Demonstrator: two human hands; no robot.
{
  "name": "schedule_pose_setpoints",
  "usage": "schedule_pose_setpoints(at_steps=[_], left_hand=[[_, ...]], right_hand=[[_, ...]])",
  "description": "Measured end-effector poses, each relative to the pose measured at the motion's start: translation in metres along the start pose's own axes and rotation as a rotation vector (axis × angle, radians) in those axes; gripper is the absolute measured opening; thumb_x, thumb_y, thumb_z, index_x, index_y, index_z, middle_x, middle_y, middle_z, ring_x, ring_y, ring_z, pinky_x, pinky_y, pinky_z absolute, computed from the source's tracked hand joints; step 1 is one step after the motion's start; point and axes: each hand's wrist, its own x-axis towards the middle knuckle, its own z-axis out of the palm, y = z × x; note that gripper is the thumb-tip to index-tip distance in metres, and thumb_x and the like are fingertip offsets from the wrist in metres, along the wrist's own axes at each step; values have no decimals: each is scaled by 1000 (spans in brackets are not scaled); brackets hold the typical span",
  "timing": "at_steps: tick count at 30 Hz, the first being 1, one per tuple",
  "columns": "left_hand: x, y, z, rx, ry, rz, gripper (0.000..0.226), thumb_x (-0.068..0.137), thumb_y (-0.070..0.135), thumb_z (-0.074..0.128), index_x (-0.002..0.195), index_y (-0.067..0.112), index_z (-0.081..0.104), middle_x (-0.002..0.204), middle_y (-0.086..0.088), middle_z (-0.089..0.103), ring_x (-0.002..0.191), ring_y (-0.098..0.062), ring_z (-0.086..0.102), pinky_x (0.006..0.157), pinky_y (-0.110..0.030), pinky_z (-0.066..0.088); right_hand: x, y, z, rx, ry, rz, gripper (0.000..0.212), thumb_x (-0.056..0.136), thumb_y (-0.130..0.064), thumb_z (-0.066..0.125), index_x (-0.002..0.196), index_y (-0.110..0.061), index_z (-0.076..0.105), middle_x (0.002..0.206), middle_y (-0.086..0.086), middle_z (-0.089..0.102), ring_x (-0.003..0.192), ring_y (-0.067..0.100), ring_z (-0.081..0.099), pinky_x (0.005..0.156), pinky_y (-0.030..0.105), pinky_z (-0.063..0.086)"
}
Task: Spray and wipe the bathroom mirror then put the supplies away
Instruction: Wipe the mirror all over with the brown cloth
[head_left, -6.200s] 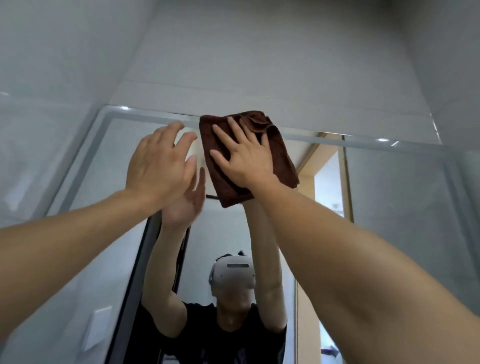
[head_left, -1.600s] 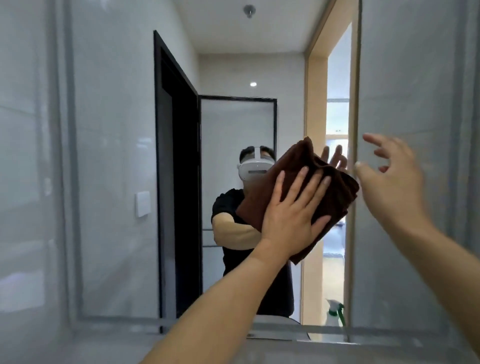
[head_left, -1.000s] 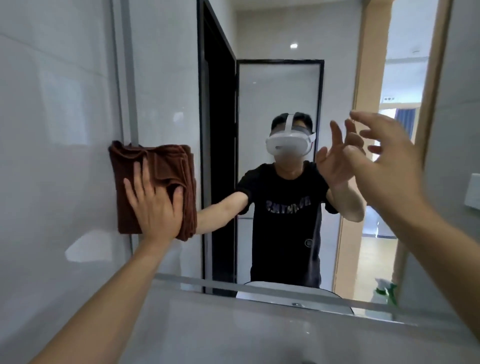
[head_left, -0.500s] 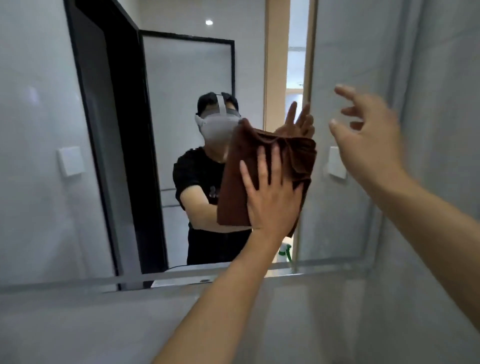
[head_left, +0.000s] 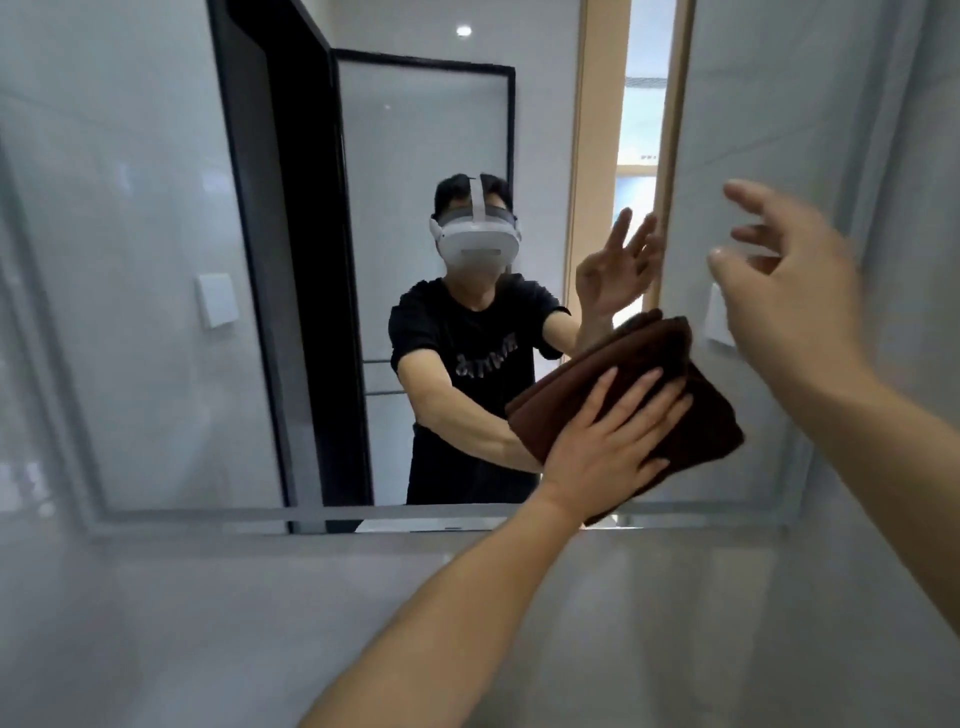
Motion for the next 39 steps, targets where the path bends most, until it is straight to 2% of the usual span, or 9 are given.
schedule_pose_setpoints(at_steps=[5, 7, 12, 15, 19, 21, 26, 34, 39], left_hand=[[-92, -104, -36, 9, 74, -305, 65, 98, 54, 48, 155, 24, 34, 161, 1, 34, 151, -23, 27, 123, -56, 14], [-136, -149, -49, 58, 81, -448, 67, 97, 54, 49, 155, 23, 35, 160, -2, 35, 149, -27, 30, 122, -59, 14], [-255, -250, -62, 192, 124, -734, 71, 97, 51, 44, 151, 6, 33, 158, -18, 34, 149, -39, 27, 117, -67, 17], [-324, -289, -60, 230, 164, -796, 69, 100, 48, 38, 147, -3, 36, 154, -25, 36, 147, -43, 28, 114, -69, 20], [-378, -307, -48, 282, 146, -730, 73, 100, 47, 40, 146, -10, 36, 152, -30, 35, 146, -46, 27, 111, -72, 21], [-373, -299, -39, 269, 193, -733, 74, 98, 44, 39, 148, -10, 31, 154, -31, 31, 147, -47, 23, 112, -73, 17], [-321, -226, -17, 220, 273, -793, 69, 102, 45, 29, 152, -3, 24, 154, -34, 29, 146, -50, 23, 113, -73, 16], [-143, -35, 33, 75, 190, -507, 62, 99, 54, 48, 146, 13, 48, 157, -13, 26, 148, -36, 20, 118, -67, 10], [-35, 68, 48, -7, 147, -356, 65, 101, 56, 43, 152, 16, 40, 160, -4, 35, 148, -25, 28, 121, -61, 11]], right_hand=[[-16, -45, 66, 68, -62, -73, 50, 93, -15, 55, 141, -28, 55, 139, -4, 55, 116, 6, 55, 105, 31, 46], [-27, -65, 99, 113, -93, -99, 48, 93, -14, 56, 139, -27, 56, 134, -8, 55, 113, 4, 55, 102, 22, 46], [-60, -106, 170, 185, -188, -182, 50, 93, -10, 55, 140, -26, 55, 134, -4, 55, 115, 3, 53, 105, 22, 44], [-76, -115, 196, 207, -223, -244, 47, 94, -7, 57, 140, -22, 56, 134, -4, 56, 113, -4, 50, 95, -2, 35], [-96, -101, 203, 223, -256, -276, 51, 94, -3, 56, 142, -21, 54, 134, -6, 53, 112, -13, 46, 92, -5, 30], [-103, -82, 198, 220, -247, -274, 50, 94, -2, 55, 140, -22, 55, 133, -6, 54, 110, -16, 46, 92, -3, 33], [-116, -24, 175, 223, -128, -186, 48, 90, 2, 52, 131, -21, 62, 120, -3, 59, 108, 2, 58, 93, 9, 42], [-103, 58, 81, 101, 125, -62, 27, 85, 5, 52, 97, -18, 57, 102, -4, 51, 95, 7, 55, 85, 21, 45], [-95, 115, 5, -10, 147, 64, 25, 87, 4, 51, 96, -19, 56, 104, -1, 54, 95, 10, 55, 86, 15, 43]])
